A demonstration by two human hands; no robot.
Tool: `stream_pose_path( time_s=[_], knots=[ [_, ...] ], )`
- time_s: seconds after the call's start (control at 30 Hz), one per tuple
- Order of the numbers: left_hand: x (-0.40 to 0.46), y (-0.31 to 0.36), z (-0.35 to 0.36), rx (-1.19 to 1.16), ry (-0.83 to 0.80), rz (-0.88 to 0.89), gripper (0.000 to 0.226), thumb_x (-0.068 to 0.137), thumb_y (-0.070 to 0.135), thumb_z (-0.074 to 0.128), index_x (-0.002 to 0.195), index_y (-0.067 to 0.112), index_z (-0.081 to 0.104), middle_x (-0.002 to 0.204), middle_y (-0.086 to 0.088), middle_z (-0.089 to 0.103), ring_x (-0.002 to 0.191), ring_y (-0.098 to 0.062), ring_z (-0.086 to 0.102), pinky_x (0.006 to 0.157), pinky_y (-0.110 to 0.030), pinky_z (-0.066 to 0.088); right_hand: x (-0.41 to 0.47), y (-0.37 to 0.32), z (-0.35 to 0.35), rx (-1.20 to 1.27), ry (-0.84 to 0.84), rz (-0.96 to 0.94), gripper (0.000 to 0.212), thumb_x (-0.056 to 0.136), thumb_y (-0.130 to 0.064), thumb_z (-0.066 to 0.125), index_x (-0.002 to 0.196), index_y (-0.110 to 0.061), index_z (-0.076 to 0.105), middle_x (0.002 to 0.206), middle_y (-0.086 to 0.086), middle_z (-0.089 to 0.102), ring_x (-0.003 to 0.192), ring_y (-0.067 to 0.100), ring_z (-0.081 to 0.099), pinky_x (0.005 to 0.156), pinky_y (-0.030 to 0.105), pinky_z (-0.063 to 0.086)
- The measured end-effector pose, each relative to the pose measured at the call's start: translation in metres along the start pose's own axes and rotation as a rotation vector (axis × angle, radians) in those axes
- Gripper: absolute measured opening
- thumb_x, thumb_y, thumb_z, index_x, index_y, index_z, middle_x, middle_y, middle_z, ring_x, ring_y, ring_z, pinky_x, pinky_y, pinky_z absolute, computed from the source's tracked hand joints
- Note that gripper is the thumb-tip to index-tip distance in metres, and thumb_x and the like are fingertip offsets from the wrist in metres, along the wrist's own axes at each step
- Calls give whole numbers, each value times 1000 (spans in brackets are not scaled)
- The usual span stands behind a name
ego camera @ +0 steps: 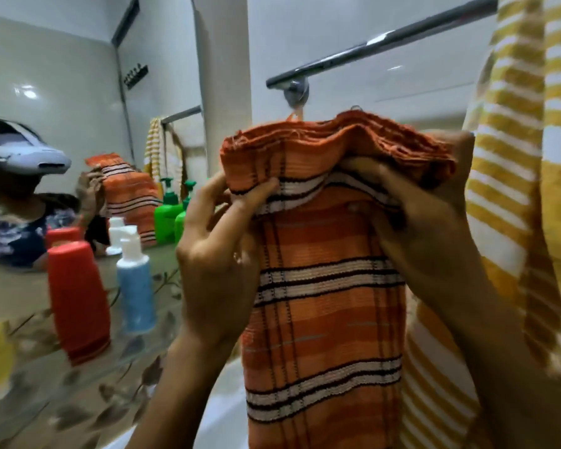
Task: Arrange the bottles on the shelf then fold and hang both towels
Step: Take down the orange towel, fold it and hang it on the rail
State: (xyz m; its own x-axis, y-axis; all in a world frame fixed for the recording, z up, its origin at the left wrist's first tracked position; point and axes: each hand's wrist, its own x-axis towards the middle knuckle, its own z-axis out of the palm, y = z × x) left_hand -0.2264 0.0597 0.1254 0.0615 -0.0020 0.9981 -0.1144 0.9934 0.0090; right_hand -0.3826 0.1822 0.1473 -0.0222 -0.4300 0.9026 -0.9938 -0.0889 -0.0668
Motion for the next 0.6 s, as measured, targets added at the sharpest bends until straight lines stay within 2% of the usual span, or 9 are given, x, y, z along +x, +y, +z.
stream_pose_path(
  time_s=[0.07, 0.17, 0.27, 0.33, 0.4, 0.43, 0.5, 0.6],
  knots=[
    [20, -16, 17, -22, 22, -35, 51, 72, -24, 55, 114, 4, 61, 115, -23, 59, 112, -17, 49, 99, -14, 40, 26, 5, 1, -44, 40, -1, 35, 93, -43, 36, 127, -52, 29, 139, 14, 43, 130, 18, 43, 113, 20, 30],
    [45, -39, 39, -109, 13, -14, 50, 74, -25, 55, 117, 0, 61, 117, -20, 59, 112, -18, 49, 98, -24, 44, 58, 11, 0, -177, 97, -30, 34, 95, -37, 39, 128, -47, 37, 138, 13, 43, 129, 20, 43, 113, 19, 27],
    [68, -66, 63, -169, -2, 20, 53, 75, -22, 58, 121, 5, 59, 120, -15, 58, 110, -15, 50, 90, -33, 52, 89, 15, -2, -340, 230, -50, 37, 95, -32, 43, 127, -20, 57, 131, 11, 40, 122, 26, 47, 114, 21, 25],
    [83, -81, 80, -152, -1, 45, 53, 76, -18, 59, 122, 8, 59, 121, -14, 59, 105, -16, 52, 87, -28, 50, 109, 14, -5, -350, 249, -46, 42, 94, -34, 45, 122, -8, 61, 122, 12, 45, 112, 26, 52, 109, 35, 37],
    [100, -92, 97, -152, -17, 46, 51, 78, -15, 58, 123, 10, 59, 122, -12, 59, 98, -22, 59, 80, -29, 52, 132, 16, -7, -539, 215, -108, 32, 91, -17, 56, 120, -8, 64, 121, 19, 48, 106, 35, 54, 97, 47, 45],
    [109, -96, 106, -164, -26, 33, 51, 78, -15, 58, 123, 10, 59, 123, -11, 59, 94, -26, 62, 76, -31, 54, 145, 17, -10, -615, 175, -118, 33, 87, -10, 61, 121, -10, 64, 122, 20, 48, 105, 37, 54, 94, 49, 46],
    [128, -104, 124, -200, -40, -11, 50, 79, -13, 57, 123, 12, 59, 124, -9, 58, 95, -28, 62, 75, -30, 51, 172, 18, -16, -655, 58, -51, 40, 82, -7, 68, 121, -18, 64, 128, 14, 45, 109, 34, 53, 97, 49, 45],
    [161, -114, 153, -362, -48, -120, 46, 79, -7, 60, 120, 13, 60, 125, -7, 57, 105, -24, 59, 86, -30, 51, 211, 25, -30, -621, 24, 33, 38, 79, -1, 68, 107, -27, 69, 124, 4, 47, 105, 30, 57, 95, 42, 50]
  ],
)
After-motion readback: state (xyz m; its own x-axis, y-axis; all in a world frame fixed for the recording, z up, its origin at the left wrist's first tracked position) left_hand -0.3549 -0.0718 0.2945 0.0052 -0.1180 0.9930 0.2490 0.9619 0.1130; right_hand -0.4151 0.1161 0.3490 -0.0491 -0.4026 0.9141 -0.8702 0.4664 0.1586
